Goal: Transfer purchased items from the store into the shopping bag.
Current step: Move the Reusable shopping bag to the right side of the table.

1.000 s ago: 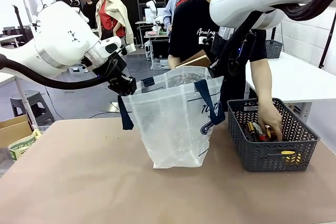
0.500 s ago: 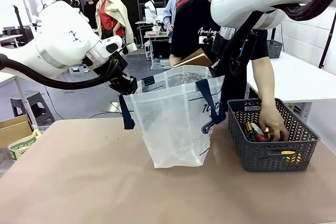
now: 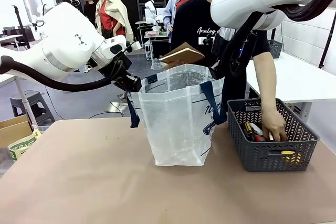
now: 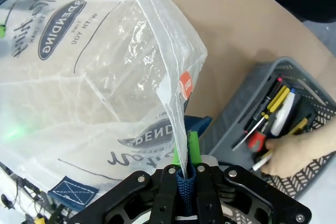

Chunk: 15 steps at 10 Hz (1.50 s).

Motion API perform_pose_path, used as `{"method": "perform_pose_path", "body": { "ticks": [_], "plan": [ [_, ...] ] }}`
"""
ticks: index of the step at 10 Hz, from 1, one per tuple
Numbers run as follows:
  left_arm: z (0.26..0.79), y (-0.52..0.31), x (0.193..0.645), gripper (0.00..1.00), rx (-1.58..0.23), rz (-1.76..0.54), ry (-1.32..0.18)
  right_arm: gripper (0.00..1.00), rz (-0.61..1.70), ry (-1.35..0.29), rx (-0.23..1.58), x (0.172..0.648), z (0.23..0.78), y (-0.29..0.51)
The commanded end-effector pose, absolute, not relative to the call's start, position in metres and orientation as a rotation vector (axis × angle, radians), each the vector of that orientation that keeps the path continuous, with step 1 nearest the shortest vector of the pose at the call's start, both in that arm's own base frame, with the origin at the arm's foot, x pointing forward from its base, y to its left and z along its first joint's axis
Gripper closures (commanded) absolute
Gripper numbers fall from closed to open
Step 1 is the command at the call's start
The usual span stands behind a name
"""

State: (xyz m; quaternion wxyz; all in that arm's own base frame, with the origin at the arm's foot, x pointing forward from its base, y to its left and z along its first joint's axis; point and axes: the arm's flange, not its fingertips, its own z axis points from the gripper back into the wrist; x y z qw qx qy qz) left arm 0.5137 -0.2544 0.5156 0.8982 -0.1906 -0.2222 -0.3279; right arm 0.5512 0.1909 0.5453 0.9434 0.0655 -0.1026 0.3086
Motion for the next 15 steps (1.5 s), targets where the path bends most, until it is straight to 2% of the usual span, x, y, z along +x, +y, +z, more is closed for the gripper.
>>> {"method": "perform_pose_path", "body": {
  "ticks": [1, 6, 15],
  "plan": [
    [0.5101, -0.2526, 0.5135, 1.00, -0.370, -0.729, -0.483, 1.00, 0.649, -0.234, 0.141, 0.5522, 0.5389, 0.1863],
    [0.5102, -0.2509, 0.5116, 1.00, -0.355, -0.784, -0.463, 1.00, 0.667, -0.227, 0.140, 0.5518, 0.5385, 0.1855],
    [0.5135, -0.2563, 0.5130, 1.00, -0.367, -0.750, -0.468, 1.00, 0.638, -0.212, 0.132, 0.5524, 0.5440, 0.1902]
  ]
}}
